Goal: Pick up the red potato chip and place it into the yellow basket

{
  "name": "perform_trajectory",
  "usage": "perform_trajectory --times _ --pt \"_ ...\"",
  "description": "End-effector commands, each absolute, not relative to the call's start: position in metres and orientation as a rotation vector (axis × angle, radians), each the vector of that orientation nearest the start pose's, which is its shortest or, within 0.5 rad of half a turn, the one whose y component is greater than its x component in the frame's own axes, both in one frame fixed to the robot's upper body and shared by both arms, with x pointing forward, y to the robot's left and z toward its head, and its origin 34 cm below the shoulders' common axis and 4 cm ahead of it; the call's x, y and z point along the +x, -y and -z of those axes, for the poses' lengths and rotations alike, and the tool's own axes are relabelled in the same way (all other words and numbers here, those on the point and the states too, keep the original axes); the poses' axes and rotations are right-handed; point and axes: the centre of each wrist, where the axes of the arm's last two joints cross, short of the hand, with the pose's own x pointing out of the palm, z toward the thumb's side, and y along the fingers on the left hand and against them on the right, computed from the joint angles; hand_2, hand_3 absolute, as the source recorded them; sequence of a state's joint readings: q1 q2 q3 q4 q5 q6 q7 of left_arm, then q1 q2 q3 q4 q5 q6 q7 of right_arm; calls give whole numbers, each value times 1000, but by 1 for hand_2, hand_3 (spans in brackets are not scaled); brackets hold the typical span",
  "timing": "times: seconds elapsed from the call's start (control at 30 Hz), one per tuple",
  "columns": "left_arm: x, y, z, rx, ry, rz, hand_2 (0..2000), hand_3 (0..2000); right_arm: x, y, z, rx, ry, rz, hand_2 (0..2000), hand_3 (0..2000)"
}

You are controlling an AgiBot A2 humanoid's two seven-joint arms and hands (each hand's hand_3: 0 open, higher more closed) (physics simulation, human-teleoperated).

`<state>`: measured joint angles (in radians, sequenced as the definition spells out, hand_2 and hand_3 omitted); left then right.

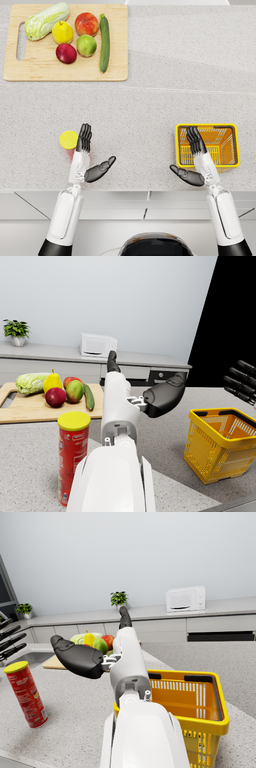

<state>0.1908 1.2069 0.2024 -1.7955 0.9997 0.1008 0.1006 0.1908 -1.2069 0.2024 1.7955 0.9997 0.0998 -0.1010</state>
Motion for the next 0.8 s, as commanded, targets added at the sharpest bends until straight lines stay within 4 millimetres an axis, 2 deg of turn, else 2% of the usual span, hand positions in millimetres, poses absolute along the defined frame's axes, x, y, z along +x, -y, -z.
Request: perform_trajectory --times 0.03,0.37,0.4,0.5,0.57,0.7,0.8 --pt "242 -201 -200 -14 317 1773 0 0 242 201 -200 -36 312 -1969 0 0" --pt "242 -201 -200 -14 317 1773 0 0 242 201 -200 -36 312 -1969 0 0" --pt "243 -195 -194 -34 294 1794 0 0 243 195 -194 -14 291 -1991 0 0" --pt "251 -209 -211 66 427 1773 0 0 243 210 -218 -115 448 -1850 0 0" --pt "259 -219 -222 146 456 1725 0 0 246 223 -230 -157 505 -1770 0 0" --pt "267 -249 -228 318 357 1581 0 0 248 243 -234 -329 409 -1628 0 0" --pt "268 -260 -224 405 253 1509 0 0 246 250 -231 -428 308 -1562 0 0"
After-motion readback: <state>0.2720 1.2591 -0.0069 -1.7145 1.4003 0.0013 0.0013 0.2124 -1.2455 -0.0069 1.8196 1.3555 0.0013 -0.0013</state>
